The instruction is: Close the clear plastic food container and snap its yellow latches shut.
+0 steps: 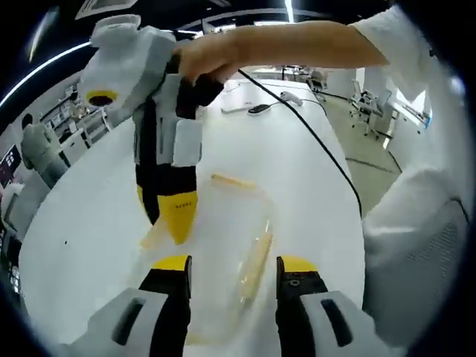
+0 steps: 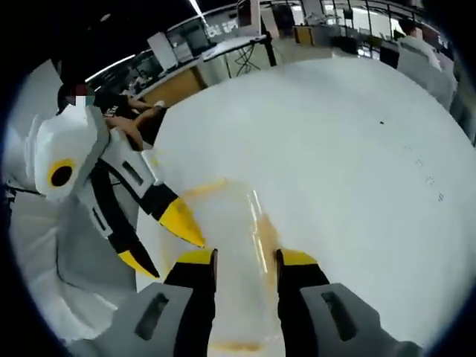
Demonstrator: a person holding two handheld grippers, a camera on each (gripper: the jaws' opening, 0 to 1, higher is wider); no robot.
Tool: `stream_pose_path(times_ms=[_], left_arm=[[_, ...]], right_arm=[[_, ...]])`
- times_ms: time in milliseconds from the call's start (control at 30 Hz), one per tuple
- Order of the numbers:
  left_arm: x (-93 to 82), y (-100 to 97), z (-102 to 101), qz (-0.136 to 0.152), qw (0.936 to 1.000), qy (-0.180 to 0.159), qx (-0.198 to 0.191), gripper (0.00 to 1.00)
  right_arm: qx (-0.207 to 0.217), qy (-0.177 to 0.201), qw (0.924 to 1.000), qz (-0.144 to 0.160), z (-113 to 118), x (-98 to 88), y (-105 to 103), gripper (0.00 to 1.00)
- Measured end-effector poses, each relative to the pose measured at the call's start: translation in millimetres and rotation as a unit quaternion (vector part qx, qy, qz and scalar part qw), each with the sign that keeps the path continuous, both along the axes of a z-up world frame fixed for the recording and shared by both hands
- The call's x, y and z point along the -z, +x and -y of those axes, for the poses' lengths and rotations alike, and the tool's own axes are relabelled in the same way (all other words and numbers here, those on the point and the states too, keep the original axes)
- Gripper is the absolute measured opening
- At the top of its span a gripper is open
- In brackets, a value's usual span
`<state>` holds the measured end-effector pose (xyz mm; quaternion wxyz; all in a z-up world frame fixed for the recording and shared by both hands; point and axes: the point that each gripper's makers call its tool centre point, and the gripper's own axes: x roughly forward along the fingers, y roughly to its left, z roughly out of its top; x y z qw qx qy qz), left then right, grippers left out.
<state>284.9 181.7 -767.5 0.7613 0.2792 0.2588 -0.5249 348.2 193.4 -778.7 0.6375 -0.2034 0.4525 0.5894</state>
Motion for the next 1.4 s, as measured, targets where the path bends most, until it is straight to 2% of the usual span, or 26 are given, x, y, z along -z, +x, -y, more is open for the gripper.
stream_pose_path(times_ms=[33, 133, 200, 233, 267, 333, 400, 433, 600, 900, 1033, 1133, 1200, 1233, 1267, 1300, 1400], left_arm=[[2.6, -1.3, -2, -0.006, 0.9999, 0.008, -0.002, 0.41], [2.7, 1.7, -2, 0.012, 0.9998, 0.017, 0.008, 0.40], [3.3, 7.3, -6, 0.053, 0.9971, 0.049, 0.025, 0.36], [6.3, 3.8, -5, 0.049, 0.9971, 0.053, 0.025, 0.37], [6.2, 3.5, -3, 0.060, 0.9957, 0.060, 0.038, 0.37], [9.1, 2.5, -4, 0.088, 0.9909, 0.085, 0.056, 0.37], [11.2, 2.3, -4, 0.122, 0.9828, 0.111, 0.084, 0.37], [13.5, -0.7, -3, 0.115, 0.9840, 0.110, 0.081, 0.37], [12.7, 0.0, -2, 0.117, 0.9837, 0.115, 0.073, 0.37], [13.2, 1.2, -1, 0.115, 0.9834, 0.127, 0.060, 0.34], [13.4, 1.2, -1, 0.112, 0.9839, 0.126, 0.059, 0.34], [13.6, 0.4, -1, 0.112, 0.9835, 0.128, 0.060, 0.33], [14.3, -0.7, -1, 0.120, 0.9817, 0.134, 0.062, 0.32], [6.8, 7.2, 5, 0.160, 0.9737, 0.140, 0.080, 0.30], [11.0, -0.4, 5, 0.135, 0.9798, 0.131, 0.067, 0.29], [9.6, 1.4, 3, 0.141, 0.9781, 0.136, 0.070, 0.30], [9.6, 2.5, 1, 0.136, 0.9793, 0.132, 0.071, 0.30]], right_arm=[[0.006, 0.011, 0.9997, -0.019, -4, -3.1, -1, 0.29], [0.001, 0.007, 0.9996, -0.028, -4, -1.5, 0, 0.30], [-0.001, 0.003, 0.9989, -0.046, -4, -0.2, -2, 0.30], [-0.001, 0.003, 0.9989, -0.047, -4, -0.1, -1, 0.30], [-0.003, 0.001, 0.9986, -0.054, -4, 0.3, -2, 0.30], [-0.007, -0.004, 0.9982, -0.059, -4, 0.8, -3, 0.30], [-0.011, -0.013, 0.9979, -0.063, -4, 1.0, -5, 0.31], [-0.015, -0.016, 0.9977, -0.064, -5, 1.4, -6, 0.31], [-0.020, -0.026, 0.9968, -0.073, -5, 2.2, -7, 0.30], [-0.016, -0.011, 0.9967, -0.078, -2, 2.6, -2, 0.29], [-0.018, -0.009, 0.9969, -0.076, -3, 2.6, -6, 0.29], [-0.019, -0.016, 0.9967, -0.078, -5, 3.7, 2, 0.29], [-0.019, -0.017, 0.9964, -0.081, -5, 4.2, 2, 0.29], [-0.019, -0.017, 0.9959, -0.086, -4, 4.8, 1, 0.28], [-0.016, -0.016, 0.9959, -0.087, -4, 5.3, 1, 0.28], [-0.017, -0.015, 0.9959, -0.088, -4, 5.4, 1, 0.28], [-0.017, -0.015, 0.9958, -0.089, -4, 6.2, 0, 0.28]])
